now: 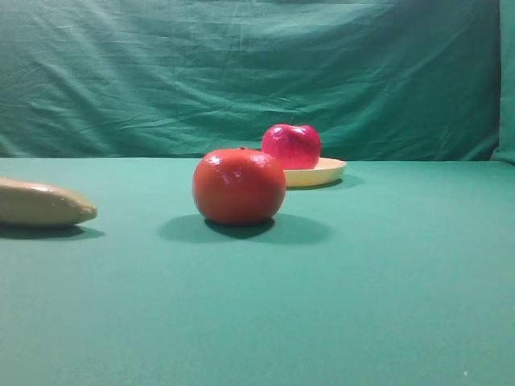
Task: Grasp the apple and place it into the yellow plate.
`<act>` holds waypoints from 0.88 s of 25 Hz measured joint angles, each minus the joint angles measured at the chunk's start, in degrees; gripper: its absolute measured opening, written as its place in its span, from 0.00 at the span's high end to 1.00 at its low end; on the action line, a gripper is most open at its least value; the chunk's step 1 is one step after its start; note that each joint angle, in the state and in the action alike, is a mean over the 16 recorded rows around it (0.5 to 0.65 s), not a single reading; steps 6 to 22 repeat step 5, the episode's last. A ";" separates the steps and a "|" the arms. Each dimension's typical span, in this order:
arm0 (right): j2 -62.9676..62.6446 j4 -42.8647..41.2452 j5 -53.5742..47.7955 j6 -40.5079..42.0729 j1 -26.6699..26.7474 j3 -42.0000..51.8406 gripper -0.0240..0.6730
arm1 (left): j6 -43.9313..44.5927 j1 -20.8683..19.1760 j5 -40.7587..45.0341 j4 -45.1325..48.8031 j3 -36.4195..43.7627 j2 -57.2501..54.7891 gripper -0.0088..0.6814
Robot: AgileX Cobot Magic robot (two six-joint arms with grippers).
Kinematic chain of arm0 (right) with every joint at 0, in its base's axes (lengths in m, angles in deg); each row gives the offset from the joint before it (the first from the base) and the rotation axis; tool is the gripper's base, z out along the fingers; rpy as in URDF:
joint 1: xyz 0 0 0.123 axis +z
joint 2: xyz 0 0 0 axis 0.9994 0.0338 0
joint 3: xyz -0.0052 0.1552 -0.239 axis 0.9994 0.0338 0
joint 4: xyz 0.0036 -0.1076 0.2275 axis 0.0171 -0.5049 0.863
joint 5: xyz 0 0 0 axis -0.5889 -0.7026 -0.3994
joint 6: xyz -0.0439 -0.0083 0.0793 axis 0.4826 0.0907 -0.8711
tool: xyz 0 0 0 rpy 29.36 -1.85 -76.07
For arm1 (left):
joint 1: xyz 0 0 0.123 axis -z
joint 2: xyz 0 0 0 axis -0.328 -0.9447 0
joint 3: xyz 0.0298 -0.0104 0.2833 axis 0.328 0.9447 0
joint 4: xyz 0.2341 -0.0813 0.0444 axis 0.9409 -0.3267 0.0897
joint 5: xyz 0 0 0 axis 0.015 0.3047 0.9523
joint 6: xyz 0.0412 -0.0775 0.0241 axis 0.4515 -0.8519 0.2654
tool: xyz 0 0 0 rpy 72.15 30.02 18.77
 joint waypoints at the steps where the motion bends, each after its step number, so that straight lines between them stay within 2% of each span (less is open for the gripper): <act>1: 0.00 0.00 0.00 0.00 0.00 0.00 0.97 | 0.00 0.00 0.00 0.00 0.00 0.00 0.76; 22: 0.00 0.00 0.00 0.00 0.00 0.00 0.97 | 0.00 0.00 0.00 0.00 0.00 0.00 0.76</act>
